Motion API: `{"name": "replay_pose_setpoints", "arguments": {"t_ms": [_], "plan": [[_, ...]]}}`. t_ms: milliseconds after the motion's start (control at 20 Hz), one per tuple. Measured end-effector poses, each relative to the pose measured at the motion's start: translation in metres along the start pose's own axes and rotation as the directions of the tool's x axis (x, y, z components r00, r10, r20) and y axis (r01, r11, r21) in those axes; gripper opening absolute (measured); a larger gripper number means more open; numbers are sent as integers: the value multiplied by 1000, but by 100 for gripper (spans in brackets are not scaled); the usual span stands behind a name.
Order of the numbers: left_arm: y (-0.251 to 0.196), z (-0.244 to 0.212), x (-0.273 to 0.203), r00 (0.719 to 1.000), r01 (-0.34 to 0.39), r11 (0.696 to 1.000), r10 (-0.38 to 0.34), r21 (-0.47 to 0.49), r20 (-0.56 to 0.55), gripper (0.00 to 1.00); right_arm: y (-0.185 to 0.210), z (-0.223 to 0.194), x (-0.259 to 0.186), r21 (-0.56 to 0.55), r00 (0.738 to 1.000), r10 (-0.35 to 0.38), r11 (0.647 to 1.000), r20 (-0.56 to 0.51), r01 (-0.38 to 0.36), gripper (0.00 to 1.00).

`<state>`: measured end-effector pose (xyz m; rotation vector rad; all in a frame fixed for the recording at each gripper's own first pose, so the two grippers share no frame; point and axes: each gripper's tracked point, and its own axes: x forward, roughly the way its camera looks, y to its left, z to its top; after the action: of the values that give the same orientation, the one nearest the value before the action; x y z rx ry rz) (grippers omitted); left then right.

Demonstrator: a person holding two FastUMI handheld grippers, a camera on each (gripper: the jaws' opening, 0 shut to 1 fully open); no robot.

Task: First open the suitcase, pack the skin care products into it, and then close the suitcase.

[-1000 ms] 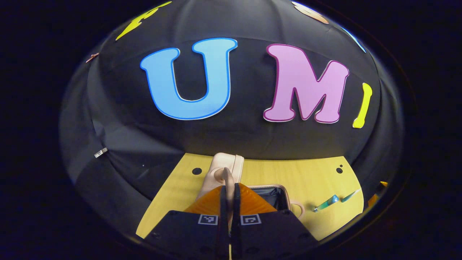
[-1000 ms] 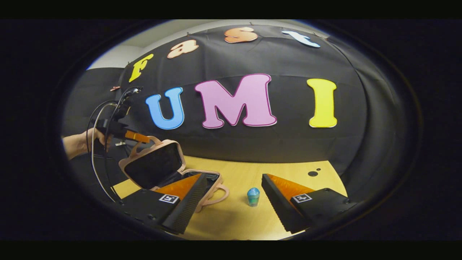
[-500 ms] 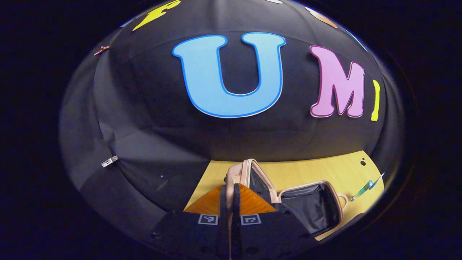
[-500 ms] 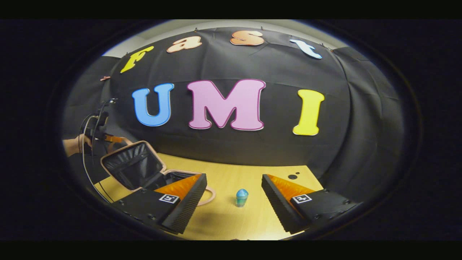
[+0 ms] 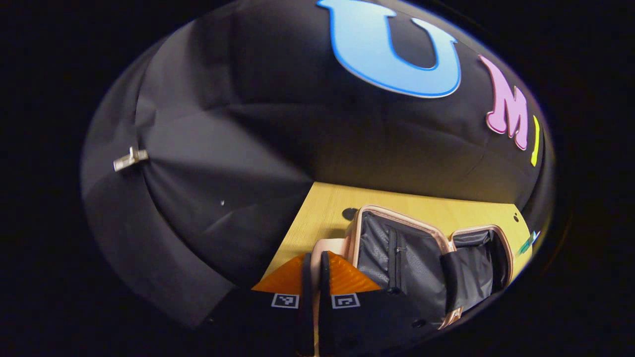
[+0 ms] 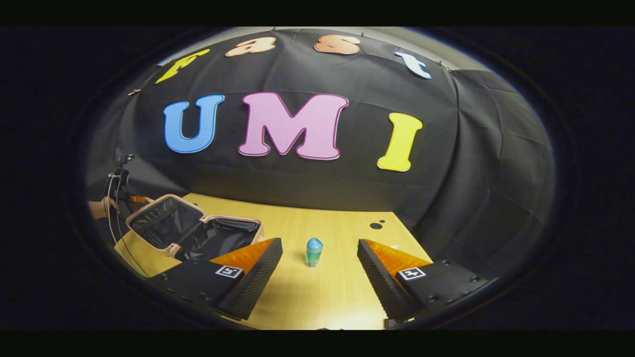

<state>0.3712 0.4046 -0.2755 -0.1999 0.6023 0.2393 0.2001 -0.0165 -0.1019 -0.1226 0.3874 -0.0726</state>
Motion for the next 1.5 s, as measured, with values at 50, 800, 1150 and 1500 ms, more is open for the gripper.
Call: {"name": "replay_pose_setpoints", "arguments": {"t_ms": [50, 800, 1150, 1500], "plan": [[0, -8, 4, 1000, -10, 1000, 9, -24, -20, 10, 0, -1, -1, 2, 1000, -8, 1000, -3, 8, 100], [-277, 91, -186, 849, 197, 942, -302, 271, 434, 96, -56, 34, -18, 59, 982, -131, 990, 138, 124, 97], [-490, 15, -223, 762, 471, 837, -546, 281, 349, 98, -99, 27, -6, 61, 971, -192, 981, 140, 185, 96], [-615, -102, -199, 748, 559, 733, -647, 388, 147, 99, -123, -16, 34, 60, 985, -147, 988, 95, 142, 97]]}}
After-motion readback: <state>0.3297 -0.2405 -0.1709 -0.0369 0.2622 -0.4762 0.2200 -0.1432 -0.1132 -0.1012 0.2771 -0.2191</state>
